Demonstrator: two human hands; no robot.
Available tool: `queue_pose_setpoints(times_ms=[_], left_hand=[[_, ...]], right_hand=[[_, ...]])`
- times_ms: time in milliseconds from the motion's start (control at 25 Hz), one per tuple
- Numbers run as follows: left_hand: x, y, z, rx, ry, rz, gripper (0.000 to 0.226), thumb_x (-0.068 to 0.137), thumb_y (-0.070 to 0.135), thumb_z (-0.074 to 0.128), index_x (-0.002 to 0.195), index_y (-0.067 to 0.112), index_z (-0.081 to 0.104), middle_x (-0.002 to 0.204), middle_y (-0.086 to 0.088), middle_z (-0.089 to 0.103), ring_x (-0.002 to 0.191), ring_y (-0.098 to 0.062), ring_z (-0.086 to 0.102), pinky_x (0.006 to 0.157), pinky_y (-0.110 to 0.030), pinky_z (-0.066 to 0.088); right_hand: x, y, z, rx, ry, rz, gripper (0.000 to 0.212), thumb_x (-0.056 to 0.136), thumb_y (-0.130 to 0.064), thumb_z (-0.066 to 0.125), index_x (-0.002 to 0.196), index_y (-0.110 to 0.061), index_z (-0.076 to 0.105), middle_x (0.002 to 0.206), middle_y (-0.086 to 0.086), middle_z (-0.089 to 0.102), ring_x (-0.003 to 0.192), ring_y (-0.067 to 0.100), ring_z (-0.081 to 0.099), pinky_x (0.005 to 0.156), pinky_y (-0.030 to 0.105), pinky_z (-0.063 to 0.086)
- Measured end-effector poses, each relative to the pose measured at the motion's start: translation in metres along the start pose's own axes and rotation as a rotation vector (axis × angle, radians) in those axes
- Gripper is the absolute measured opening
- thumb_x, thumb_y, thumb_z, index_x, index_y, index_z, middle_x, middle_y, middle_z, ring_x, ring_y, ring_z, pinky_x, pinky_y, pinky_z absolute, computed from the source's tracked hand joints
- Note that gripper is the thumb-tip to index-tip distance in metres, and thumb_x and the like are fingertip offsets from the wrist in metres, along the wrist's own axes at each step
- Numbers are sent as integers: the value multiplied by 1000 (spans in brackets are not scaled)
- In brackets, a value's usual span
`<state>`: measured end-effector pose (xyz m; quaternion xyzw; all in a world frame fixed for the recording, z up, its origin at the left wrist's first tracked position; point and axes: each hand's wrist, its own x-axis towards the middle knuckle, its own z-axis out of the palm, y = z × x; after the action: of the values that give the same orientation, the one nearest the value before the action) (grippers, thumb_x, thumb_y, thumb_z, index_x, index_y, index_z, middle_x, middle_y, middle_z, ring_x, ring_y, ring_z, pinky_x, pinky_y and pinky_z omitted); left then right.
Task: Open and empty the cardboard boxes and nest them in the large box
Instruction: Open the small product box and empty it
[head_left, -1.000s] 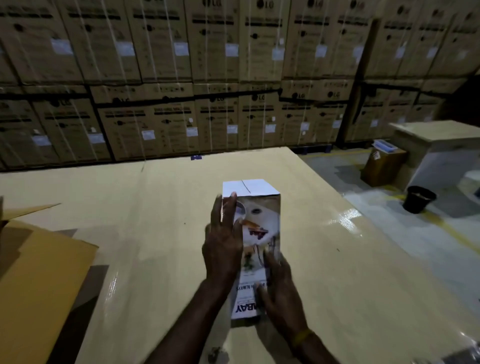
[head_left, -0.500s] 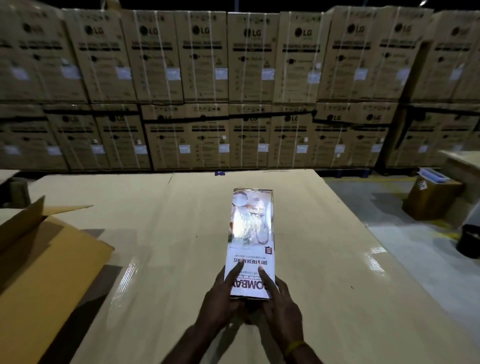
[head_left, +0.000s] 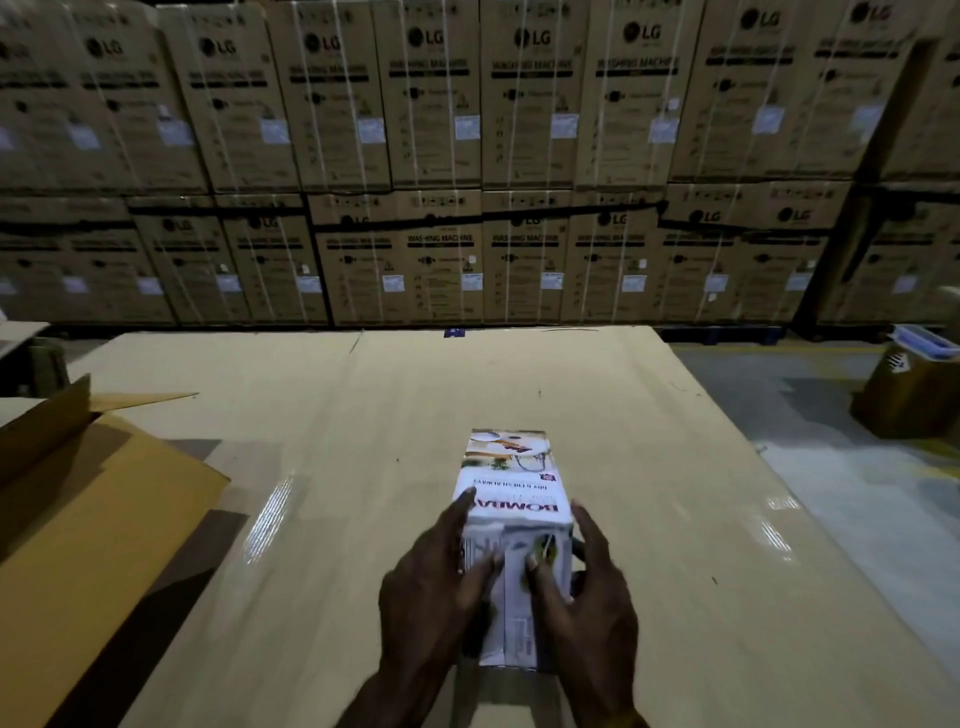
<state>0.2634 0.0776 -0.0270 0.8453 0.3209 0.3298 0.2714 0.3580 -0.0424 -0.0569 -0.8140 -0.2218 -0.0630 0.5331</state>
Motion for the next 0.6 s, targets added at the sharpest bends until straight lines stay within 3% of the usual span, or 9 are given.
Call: queue_pose_setpoints(times_ms=[200,320,440,600], left_hand=[[55,44,-37,73,13,18,51,88,59,57,132,46,36,89,13,66,86,-19,66,64,-27,35],[90,50,-35,156,-45,-14,33,95,54,47,122,36,39,81,4,60,87,-29,64,63,-33,38],[116,47,-23,177,-129,-51,28,100,45,40,126,35,40,101,-4,67,99,-32,61,72,-36,43],[124,37,-11,148,-252,-51,48,101,47,35,148,46,27,128,-5,59,116,-30,57,89,-37,44]], right_hand=[[46,-55,-26,3,-108,-55,55,89,-49,63,133,-57,30,100,-16,62,90,15,61,73,35,49],[71,-71,-13,-145,-165,-113,39,94,-50,51,130,-51,36,111,-12,65,101,21,59,75,36,46],[91,-79,8,-313,-205,-46,46,99,-52,37,144,-51,29,129,-3,57,116,25,52,84,39,46],[102,-93,15,-467,-188,7,47,102,-47,35,148,-44,29,158,5,14,133,28,41,89,41,46]])
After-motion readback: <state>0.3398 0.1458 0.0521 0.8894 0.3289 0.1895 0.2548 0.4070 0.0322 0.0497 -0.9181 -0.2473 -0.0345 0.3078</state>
